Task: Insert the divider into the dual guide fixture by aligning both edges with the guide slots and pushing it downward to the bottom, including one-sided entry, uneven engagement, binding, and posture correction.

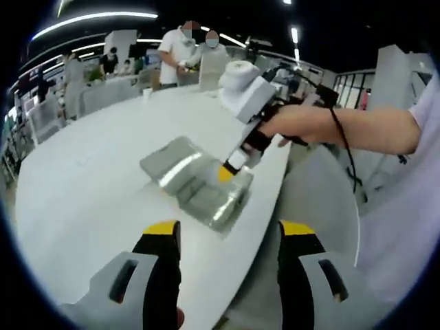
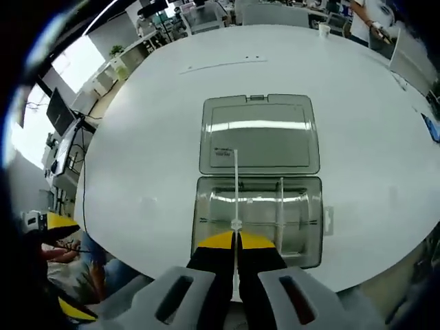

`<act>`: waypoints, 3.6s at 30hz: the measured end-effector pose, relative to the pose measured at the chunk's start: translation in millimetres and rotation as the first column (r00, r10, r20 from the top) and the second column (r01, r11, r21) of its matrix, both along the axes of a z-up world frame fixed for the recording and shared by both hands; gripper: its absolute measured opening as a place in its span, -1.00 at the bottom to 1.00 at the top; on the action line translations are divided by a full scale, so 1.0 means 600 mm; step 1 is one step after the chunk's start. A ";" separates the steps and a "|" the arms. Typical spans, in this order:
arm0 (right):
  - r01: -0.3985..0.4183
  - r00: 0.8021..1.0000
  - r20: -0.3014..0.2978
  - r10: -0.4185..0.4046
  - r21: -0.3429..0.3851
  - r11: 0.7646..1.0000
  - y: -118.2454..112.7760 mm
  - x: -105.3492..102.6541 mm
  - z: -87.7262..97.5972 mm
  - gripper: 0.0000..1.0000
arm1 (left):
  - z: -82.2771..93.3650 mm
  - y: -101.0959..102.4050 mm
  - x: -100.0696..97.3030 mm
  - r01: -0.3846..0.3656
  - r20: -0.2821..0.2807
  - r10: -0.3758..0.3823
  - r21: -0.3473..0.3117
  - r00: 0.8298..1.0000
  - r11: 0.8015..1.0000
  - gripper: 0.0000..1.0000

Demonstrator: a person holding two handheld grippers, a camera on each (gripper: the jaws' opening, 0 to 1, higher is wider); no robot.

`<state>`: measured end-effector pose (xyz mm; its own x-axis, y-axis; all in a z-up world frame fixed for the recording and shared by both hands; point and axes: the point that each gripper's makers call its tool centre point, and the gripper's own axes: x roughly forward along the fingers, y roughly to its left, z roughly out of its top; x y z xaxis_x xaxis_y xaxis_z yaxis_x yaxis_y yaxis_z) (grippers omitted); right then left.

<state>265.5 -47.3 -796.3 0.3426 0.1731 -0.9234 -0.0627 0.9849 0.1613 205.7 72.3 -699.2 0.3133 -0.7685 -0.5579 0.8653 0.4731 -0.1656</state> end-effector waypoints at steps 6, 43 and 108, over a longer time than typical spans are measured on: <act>0.020 0.999 -0.025 -0.020 0.006 1.000 0.007 -0.006 -0.010 -1.00 | -0.011 0.006 0.001 0.002 -0.002 -0.002 0.016 1.000 1.000 0.09; 0.062 0.996 -0.069 -0.063 -0.021 0.998 0.004 -0.009 -0.049 -1.00 | -0.020 0.015 0.015 -0.003 -0.015 0.003 -0.014 1.000 1.000 0.08; 0.045 0.990 -0.132 -0.050 -0.039 0.998 0.005 -0.011 -0.078 -1.00 | -0.022 0.018 0.021 -0.014 -0.017 0.014 -0.033 1.000 0.999 0.06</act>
